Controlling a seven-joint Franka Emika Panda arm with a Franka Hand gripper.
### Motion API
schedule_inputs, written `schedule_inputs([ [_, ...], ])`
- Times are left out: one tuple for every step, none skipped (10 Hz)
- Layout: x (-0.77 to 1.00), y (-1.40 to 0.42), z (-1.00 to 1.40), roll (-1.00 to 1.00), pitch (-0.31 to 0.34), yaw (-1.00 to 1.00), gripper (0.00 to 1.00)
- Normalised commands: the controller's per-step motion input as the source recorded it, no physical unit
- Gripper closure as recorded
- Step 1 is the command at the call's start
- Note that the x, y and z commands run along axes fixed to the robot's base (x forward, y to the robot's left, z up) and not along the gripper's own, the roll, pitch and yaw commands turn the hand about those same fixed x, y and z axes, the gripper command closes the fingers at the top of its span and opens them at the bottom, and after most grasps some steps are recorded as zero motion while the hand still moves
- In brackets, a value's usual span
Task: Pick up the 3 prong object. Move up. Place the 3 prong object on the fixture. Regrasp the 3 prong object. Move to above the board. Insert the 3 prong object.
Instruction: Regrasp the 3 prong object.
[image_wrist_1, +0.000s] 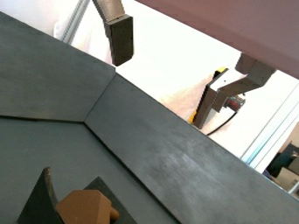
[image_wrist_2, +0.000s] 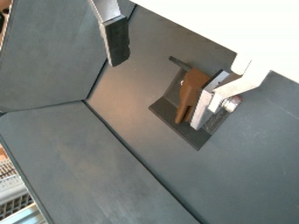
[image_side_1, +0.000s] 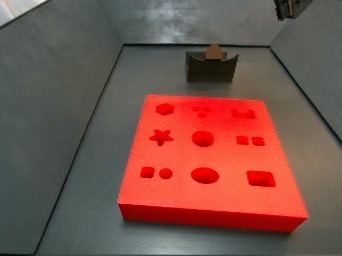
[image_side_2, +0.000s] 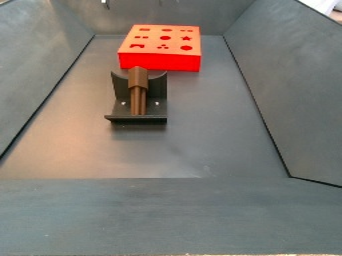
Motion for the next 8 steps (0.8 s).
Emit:
schedule_inputs([
  [0.04,0.07,-1.0,0.26,0.069,0.15,0.0],
  [0.04,0.07,-1.0,0.25,0.043,0.15,0.0],
  [0.05,0.06,-1.0,0.22,0.02,0.14,0.0],
  [0.05,0.05,-1.0,0.19,0.013,0.14,0.0],
  [0.07,0.05,-1.0,0.16,-0.001,0.12,0.0],
  [0.08,0.04,-1.0,0.13,-0.013,0.11,0.0],
  [0.1,0.04,-1.0,0.11,-0.028,0.09,0.0],
  [0.1,0.03,-1.0,0.1,-0.034,0.08,0.0],
])
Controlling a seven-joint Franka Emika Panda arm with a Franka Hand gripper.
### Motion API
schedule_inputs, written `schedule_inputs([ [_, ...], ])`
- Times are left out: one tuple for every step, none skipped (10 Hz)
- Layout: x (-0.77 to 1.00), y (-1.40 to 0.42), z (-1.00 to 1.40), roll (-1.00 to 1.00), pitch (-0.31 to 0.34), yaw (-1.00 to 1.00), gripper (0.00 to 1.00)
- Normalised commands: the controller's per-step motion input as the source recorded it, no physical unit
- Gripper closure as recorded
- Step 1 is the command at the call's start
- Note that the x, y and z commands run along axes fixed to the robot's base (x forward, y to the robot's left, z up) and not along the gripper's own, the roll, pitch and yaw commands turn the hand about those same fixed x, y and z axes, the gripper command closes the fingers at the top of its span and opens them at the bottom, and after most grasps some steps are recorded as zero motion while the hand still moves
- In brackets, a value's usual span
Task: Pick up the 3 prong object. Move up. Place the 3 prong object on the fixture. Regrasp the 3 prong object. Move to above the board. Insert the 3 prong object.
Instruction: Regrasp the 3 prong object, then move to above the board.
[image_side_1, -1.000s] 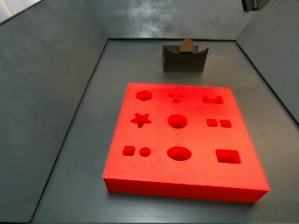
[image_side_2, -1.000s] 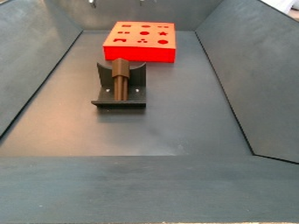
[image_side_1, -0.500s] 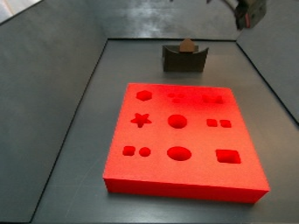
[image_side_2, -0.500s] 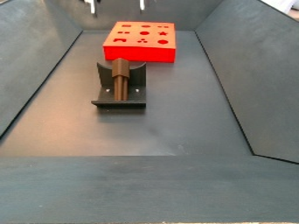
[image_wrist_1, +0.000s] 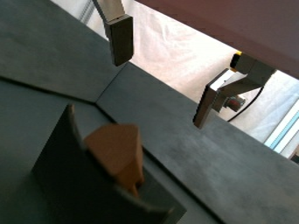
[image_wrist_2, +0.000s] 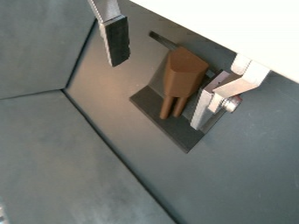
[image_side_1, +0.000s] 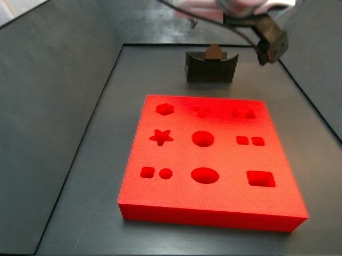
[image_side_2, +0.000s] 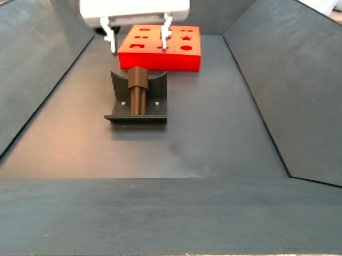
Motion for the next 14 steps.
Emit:
schedule_inputs([
  [0.11,0.03,-1.0,0.09,-0.044,0.07,0.0],
  [0.12,0.02,-1.0,0.08,-0.051,0.05,0.0],
  [0.12,0.01,-0.98,0.08,-0.052,0.04,0.0],
  [0.11,0.01,-0.88,0.07,-0.053,0.04,0.0],
  [0.09,0.0,-0.7,0.07,-0.056,0.03,0.0],
  [0.08,0.0,-0.52,0.07,-0.051,0.02,0.0],
  [0.08,0.0,-0.39,0.06,-0.046,0.01,0.0],
  [0.08,0.0,-0.3,0.06,-0.043,0.01,0.0],
  [0.03,-0.01,-0.18,0.06,-0.029,0.01,0.0],
  [0.02,-0.02,-0.17,0.06,-0.034,0.01,0.0],
  [0.02,-0.02,-0.17,0.06,-0.034,0.01,0.0],
  [0.02,-0.02,-0.17,0.06,-0.034,0.01,0.0],
  [0.0,0.0,0.0,0.0,0.0,0.0,1.0],
  [-0.01,0.2,1.0,-0.34,-0.031,0.4,1.0],
])
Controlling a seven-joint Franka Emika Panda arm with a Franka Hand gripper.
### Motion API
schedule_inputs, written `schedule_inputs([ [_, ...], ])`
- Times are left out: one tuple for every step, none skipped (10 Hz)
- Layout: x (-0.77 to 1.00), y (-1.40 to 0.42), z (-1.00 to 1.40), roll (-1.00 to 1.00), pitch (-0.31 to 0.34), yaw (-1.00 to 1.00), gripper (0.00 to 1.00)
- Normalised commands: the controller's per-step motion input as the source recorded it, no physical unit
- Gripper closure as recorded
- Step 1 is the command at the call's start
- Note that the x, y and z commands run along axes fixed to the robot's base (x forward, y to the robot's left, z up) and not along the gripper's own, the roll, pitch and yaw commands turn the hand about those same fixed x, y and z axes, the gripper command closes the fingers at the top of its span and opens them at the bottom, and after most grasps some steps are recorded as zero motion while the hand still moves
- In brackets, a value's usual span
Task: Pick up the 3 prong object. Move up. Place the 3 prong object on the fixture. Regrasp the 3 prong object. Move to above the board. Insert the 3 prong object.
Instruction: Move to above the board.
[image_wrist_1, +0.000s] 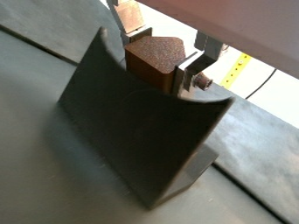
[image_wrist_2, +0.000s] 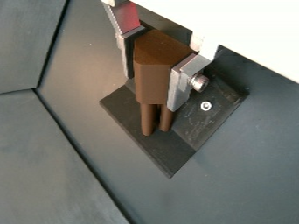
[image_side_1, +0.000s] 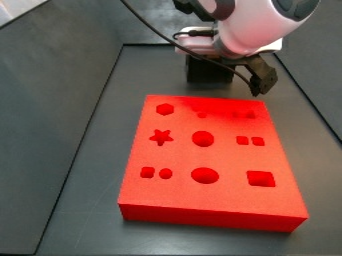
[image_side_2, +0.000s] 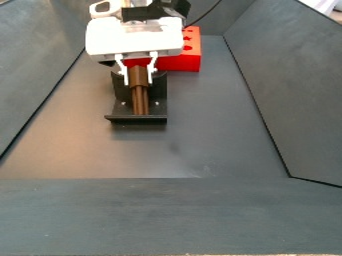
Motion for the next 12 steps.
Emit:
schedule_inputs([
  [-0.01,0.2,1.0,-0.34,-0.035,0.39,1.0],
  [-0.01,0.18,1.0,-0.28,-0.121,0.29,1.0],
  [-0.01,0.17,1.0,-0.23,-0.169,0.23,1.0],
  [-0.02,0.16,1.0,-0.15,-0.229,0.13,1.0],
  [-0.03,0.15,1.0,-0.1,-0.253,0.04,1.0],
  [-0.04,0.14,1.0,-0.09,-0.247,-0.03,1.0],
  [-0.05,0.13,1.0,-0.1,-0.232,-0.08,1.0],
  [-0.06,0.13,1.0,-0.1,-0.209,-0.12,1.0],
  [-0.07,0.12,1.0,-0.12,-0.179,-0.16,1.0],
  [-0.09,0.12,1.0,-0.13,-0.151,-0.17,1.0],
  [-0.11,0.1,0.99,-0.14,-0.104,-0.18,1.0],
  [-0.1,0.07,0.82,-0.14,-0.073,-0.17,1.0],
])
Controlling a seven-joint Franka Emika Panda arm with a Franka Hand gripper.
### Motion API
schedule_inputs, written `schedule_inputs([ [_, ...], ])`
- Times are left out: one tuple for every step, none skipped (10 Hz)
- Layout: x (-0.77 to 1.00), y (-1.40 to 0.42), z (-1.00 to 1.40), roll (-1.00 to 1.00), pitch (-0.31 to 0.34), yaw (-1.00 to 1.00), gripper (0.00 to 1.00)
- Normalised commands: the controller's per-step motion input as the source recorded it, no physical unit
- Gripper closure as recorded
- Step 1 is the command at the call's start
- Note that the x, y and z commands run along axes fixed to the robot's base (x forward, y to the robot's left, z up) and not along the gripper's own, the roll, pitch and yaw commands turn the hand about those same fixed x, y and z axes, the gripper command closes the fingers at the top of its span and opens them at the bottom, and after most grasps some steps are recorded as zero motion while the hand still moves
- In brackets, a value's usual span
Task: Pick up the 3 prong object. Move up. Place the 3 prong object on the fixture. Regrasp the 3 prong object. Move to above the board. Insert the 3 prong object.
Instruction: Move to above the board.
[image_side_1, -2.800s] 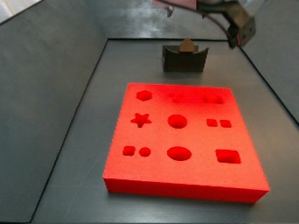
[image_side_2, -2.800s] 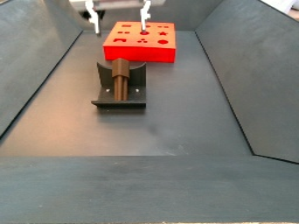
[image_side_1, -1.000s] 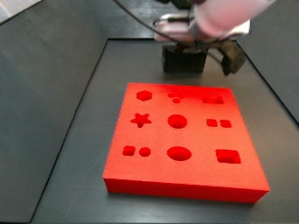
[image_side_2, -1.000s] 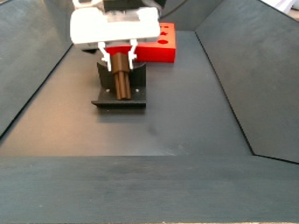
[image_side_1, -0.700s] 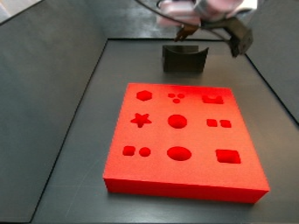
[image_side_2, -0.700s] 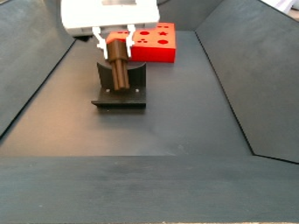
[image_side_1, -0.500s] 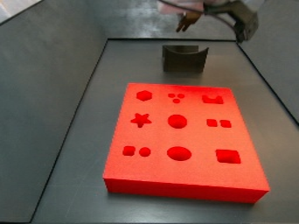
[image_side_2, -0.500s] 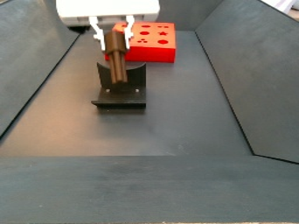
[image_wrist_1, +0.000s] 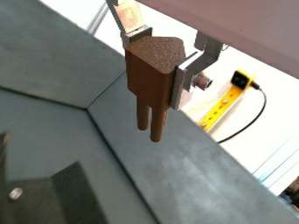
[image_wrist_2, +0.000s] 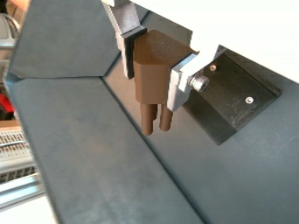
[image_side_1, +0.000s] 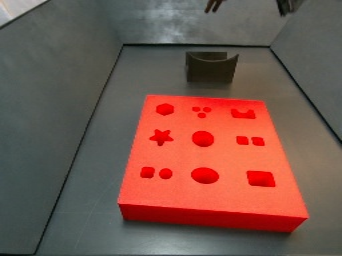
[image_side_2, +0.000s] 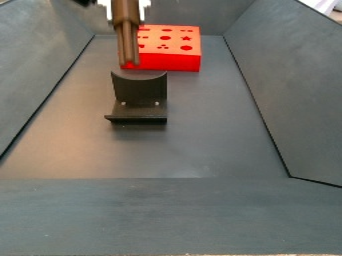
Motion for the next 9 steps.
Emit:
schedule_inputs([
  [-0.09,0.04,0.57,-0.14,-0.04,-0.16,1.0],
  [-0.08,0.03,0.44,-0.14,-0.027,-0.15,1.0],
  [-0.07,0.03,0.19,-0.13,0.001,-0.12,1.0],
  [-0.5,-1.0,0.32,-1.0,-0.041,-0.25,1.0],
  [-0.5,-1.0,0.33,-1.0,-0.038,-0.25,1.0],
  [-0.54,-1.0,0.35,-1.0,-0.045,-0.25,1.0],
  [-0.55,-1.0,0.34,-1.0,-0.044,-0.26,1.0],
  [-0.56,-1.0,0.35,-1.0,-0.03,-0.26,1.0],
  [-0.56,-1.0,0.35,-1.0,-0.021,-0.26,1.0],
])
